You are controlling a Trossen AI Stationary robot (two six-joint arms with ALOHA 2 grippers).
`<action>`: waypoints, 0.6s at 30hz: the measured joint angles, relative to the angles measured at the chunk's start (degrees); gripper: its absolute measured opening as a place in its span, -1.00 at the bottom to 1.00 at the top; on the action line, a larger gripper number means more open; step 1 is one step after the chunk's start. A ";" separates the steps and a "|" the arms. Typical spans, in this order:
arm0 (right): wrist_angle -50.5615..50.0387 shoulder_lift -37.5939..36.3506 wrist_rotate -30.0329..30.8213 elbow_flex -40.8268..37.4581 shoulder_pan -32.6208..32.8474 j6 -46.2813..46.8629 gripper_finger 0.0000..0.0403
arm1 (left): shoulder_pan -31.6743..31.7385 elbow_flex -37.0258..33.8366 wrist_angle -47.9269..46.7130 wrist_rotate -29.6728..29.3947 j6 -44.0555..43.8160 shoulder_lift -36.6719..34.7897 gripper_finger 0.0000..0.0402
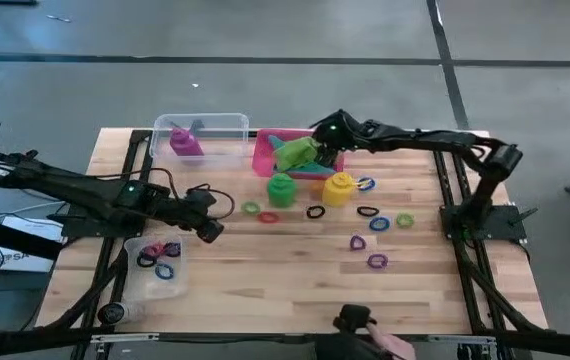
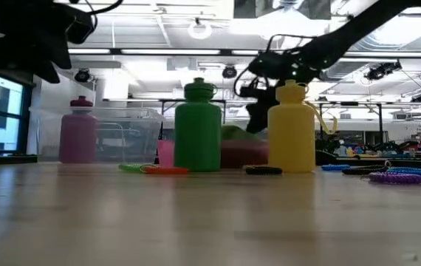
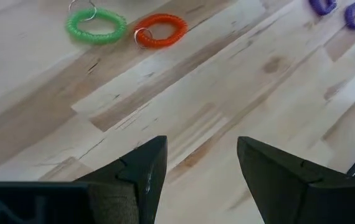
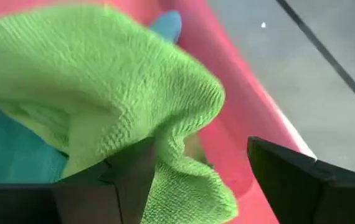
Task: Pick & Place Sports Items
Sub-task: Put the green towel into the pink bin, then put the green tumbler into the top transparent bin
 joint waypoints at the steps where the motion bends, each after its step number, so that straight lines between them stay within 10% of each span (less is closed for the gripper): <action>1: 0.02 -0.76 -0.15 0.00 0.02 0.02 0.00 | 0.00 0.00 0.02 0.00 0.52 0.00 -0.21; 18: 0.04 -14.59 -0.24 0.04 1.72 0.70 0.00 | 0.00 0.00 0.00 0.00 3.96 0.00 -0.21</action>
